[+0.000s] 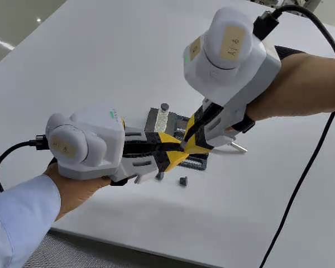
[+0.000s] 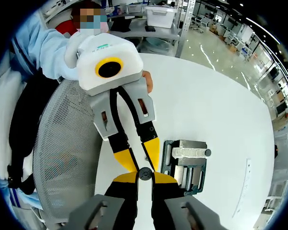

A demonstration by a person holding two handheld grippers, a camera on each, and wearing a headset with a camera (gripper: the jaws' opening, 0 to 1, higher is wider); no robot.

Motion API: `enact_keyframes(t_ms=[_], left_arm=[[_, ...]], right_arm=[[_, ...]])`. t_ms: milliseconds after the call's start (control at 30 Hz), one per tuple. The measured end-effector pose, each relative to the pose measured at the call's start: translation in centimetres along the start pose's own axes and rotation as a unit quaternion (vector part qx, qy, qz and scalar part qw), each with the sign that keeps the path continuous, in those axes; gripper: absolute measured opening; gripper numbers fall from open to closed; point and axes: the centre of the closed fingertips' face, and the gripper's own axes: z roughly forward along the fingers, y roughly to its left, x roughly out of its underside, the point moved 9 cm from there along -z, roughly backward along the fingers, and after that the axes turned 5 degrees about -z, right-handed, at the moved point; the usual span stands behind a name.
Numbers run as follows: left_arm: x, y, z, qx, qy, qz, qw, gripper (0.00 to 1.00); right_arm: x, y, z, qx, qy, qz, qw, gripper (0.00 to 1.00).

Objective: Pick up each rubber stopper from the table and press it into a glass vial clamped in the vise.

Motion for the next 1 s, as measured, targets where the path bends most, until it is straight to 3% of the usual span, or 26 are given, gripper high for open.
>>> enact_keyframes(t_ms=[400,1000], left_arm=[[0.2,1.3,-1.0,-0.020,0.011,-0.019,0.9996,0.17],[1.1,4.4,-2.9,-0.058,0.034,-0.043,0.9968,0.39]], right_arm=[[0.1,-0.9,0.1,0.009,0.000,-0.008,0.9999,0.06],[0.3,-4.7,1.2,0.037,0.010,-0.017,0.9991,0.06]])
